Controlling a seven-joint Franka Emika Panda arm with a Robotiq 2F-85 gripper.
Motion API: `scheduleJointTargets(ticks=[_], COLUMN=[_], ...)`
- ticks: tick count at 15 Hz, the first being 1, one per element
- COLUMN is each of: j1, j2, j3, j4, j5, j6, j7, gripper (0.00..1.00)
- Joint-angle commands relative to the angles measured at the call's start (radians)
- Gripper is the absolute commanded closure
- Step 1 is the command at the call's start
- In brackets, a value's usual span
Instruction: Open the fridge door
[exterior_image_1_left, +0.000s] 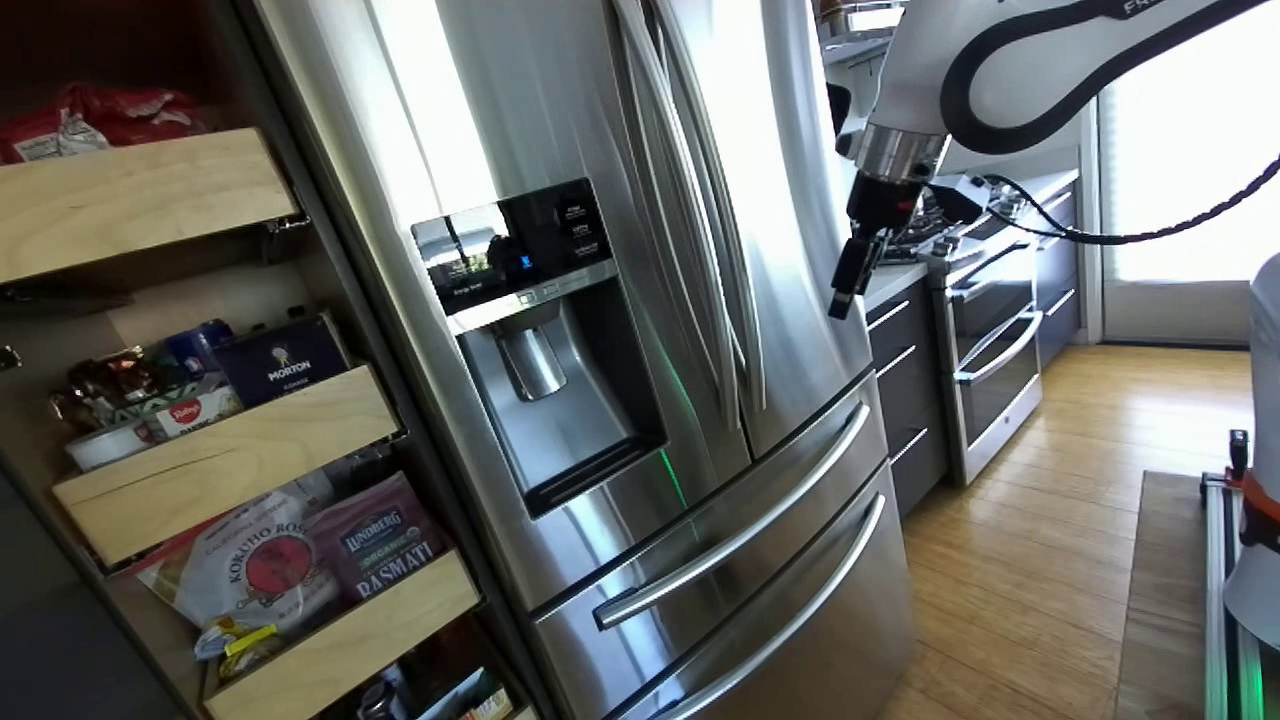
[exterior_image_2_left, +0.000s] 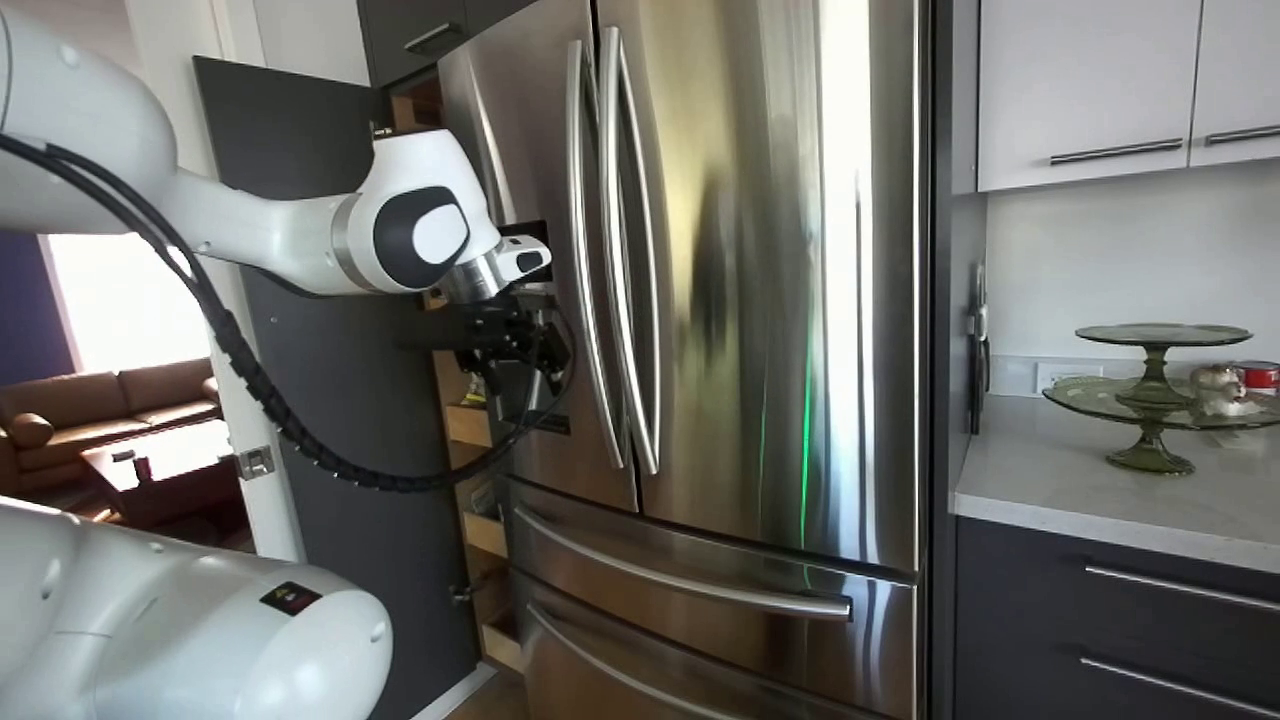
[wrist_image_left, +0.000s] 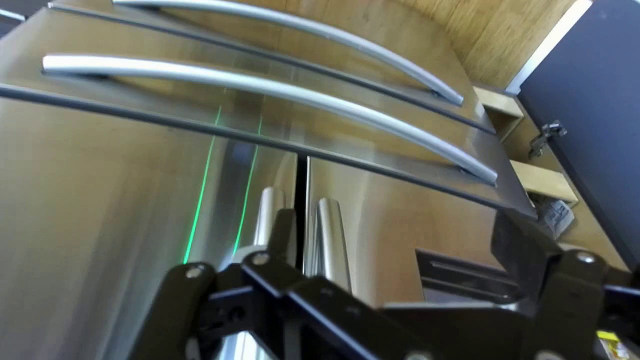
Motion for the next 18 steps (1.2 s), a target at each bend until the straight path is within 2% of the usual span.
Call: scheduleJointTargets(ticks=[1,4,6,7,8,14,18], j1=[0.015,0.003,0.014,0.041,0.015,0.028,0.046], j2=[0.112,0.186,0.233,0.253,0.195,0.249,0.298], j3=[0.016,0.026,0.011,-0.012,0.014,-0.001,-0.021], j4=[0.082,0.135,0.177,0.193,0.150,0.196,0.202], j5=[-0.017,-0.047,-0.054,-0.044,-0.049,-0.048,-0.040], j6=[0.139,0.293,0.366,0.402,0.355,0.387,0.579], j7=[-0.008,-0.013,-0.038,-0.075,-0.023,-0.055,-0.080], gripper=[0.00,0.00,0.00,0.00,0.00,0.00,0.00])
